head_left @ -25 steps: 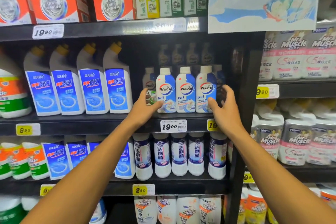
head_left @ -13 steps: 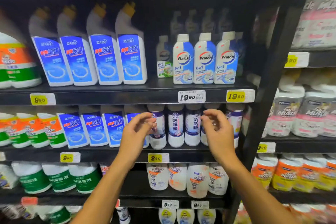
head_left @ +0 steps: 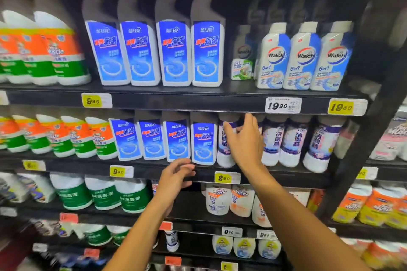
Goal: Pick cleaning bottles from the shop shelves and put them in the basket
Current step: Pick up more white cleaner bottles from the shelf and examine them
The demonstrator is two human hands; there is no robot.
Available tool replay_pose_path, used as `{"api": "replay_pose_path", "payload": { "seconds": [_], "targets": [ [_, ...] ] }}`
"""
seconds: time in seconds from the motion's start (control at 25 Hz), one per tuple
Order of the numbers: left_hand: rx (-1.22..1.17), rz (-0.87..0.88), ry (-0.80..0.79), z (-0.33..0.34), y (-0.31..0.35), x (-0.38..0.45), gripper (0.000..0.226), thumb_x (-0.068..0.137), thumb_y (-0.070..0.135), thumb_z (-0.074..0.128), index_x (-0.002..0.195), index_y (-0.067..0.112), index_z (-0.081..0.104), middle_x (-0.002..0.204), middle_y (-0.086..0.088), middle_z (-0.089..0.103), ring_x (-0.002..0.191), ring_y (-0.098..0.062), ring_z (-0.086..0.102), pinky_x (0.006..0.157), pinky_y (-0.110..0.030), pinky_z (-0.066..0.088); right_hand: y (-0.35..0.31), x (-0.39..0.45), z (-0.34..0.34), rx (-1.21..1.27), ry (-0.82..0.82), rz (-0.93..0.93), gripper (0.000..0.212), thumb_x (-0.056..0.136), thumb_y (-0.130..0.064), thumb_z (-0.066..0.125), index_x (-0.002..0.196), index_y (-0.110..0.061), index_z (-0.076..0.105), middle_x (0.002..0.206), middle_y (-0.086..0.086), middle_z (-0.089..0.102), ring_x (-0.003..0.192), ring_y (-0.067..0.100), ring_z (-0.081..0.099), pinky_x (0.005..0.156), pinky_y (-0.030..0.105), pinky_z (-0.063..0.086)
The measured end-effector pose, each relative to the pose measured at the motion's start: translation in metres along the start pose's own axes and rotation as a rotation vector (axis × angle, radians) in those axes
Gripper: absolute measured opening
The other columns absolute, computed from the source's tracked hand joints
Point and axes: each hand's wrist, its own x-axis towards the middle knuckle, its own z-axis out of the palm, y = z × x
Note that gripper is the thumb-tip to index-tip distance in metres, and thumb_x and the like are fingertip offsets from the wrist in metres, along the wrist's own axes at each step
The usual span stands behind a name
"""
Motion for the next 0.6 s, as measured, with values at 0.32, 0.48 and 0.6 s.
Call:
{"api": "replay_pose_path", "payload": {
  "seconds": [0.32, 0.48, 0.6],
  "targets": [
    [0.054, 0.012, -0.135, -0.01, 0.008, 0.015, 0.017, 0.095, 0.013, 0.062, 0.109, 0.019, 0.068, 0.106, -0.003, 0.072, 0.098, -0.015, 0.071, 0.077, -0.028, 0.058, -0.005, 0.016, 0.021, -0.197, 0.071, 0.053, 0.045, 0.087, -0.049, 0.068, 0.097, -0.006, 0.058, 0.105, 0.015, 0.063, 0.098, 0.036, 0.061, 0.07, 0.034, 0.035],
    [0.052, 0.028, -0.171, -0.006, 0.011, 0.025, 0.016, 0.095, 0.012, 0.06, 0.108, 0.019, 0.068, 0.107, -0.005, 0.072, 0.099, -0.017, 0.07, 0.078, -0.03, 0.058, 0.001, 0.018, 0.017, -0.194, 0.089, -0.006, 0.044, 0.084, -0.053, 0.068, 0.088, -0.01, 0.056, 0.093, 0.011, 0.056, 0.1, 0.033, 0.055, 0.075, 0.037, 0.042],
    [0.046, 0.037, -0.203, 0.004, 0.015, 0.029, 0.014, 0.094, 0.013, 0.061, 0.105, 0.019, 0.068, 0.107, -0.006, 0.073, 0.1, -0.018, 0.07, 0.075, -0.029, 0.057, 0.004, 0.017, 0.011, -0.159, 0.073, -0.062, 0.042, 0.082, -0.054, 0.07, 0.079, -0.019, 0.046, 0.084, 0.003, 0.044, 0.098, 0.03, 0.05, 0.077, 0.035, 0.04]
  ]
}}
